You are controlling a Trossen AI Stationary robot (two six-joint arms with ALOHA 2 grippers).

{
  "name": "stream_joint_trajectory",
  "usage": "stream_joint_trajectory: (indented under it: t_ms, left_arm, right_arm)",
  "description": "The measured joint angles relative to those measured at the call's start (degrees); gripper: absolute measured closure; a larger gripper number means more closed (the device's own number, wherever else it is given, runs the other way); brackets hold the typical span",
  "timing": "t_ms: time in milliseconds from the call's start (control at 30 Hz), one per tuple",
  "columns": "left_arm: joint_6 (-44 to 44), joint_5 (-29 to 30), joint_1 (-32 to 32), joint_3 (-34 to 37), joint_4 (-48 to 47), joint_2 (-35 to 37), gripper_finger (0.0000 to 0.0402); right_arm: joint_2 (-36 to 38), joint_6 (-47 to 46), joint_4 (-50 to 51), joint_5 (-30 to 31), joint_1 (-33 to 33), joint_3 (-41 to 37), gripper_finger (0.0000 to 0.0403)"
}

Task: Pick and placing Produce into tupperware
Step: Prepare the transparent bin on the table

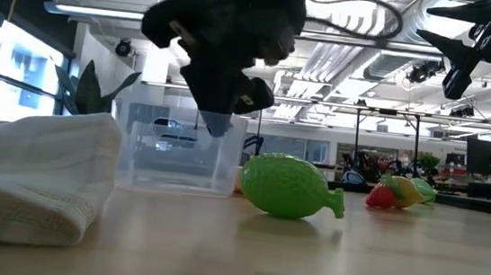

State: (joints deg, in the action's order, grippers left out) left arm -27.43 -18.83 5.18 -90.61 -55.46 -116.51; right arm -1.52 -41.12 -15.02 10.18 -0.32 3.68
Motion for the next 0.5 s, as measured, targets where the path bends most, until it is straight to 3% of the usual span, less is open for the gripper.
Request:
stream_joint_trajectory:
  t_ms: [500]
  left_arm:
    - [-7.58,-1.17,-4.6,0.0,-0.4,0.0,0.0399]
  right_arm:
    - [0.0,0.0,0.25,-0.18,0.01,0.0,0.0277]
